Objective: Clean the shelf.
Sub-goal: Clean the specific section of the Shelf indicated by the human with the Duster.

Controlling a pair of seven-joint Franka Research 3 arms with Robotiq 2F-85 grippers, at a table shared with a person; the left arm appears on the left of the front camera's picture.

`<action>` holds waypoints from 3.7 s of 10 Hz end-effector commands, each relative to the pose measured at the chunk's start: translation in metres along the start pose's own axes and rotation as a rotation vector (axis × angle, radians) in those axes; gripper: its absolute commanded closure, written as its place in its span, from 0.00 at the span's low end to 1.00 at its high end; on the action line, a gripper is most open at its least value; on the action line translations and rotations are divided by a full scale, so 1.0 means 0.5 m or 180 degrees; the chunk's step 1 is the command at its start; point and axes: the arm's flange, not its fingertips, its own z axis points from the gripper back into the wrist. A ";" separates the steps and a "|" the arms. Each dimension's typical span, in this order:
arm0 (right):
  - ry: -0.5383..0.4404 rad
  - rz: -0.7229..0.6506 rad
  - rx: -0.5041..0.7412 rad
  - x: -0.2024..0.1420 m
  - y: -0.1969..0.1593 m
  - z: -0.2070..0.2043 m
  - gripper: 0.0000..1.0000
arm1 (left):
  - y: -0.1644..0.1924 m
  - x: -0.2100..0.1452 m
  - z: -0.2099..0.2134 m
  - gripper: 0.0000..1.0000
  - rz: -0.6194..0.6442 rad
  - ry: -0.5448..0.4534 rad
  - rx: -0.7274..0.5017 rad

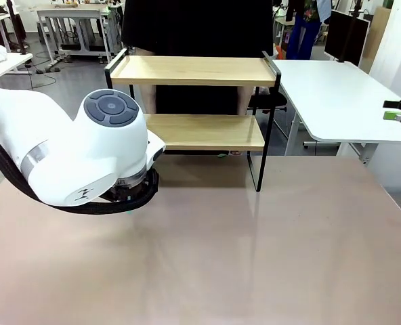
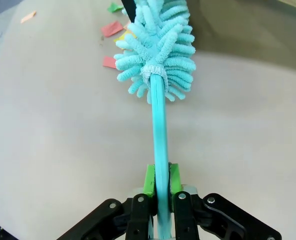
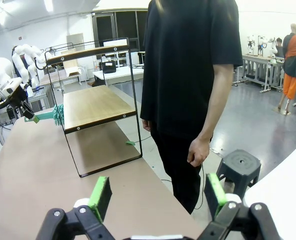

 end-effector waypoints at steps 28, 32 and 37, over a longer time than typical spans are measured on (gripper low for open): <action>-0.0005 0.0025 0.0008 0.008 0.002 -0.005 0.00 | 0.386 0.086 0.220 0.87 -0.3263 0.0755 -0.2519; -0.0005 0.0025 0.0008 0.008 0.002 -0.005 0.00 | 0.408 0.107 0.295 0.87 -0.3487 0.1098 -0.1971; -0.0005 0.0025 0.0008 0.008 0.002 -0.005 0.00 | 0.416 0.095 0.283 0.87 -0.3472 0.1056 -0.2165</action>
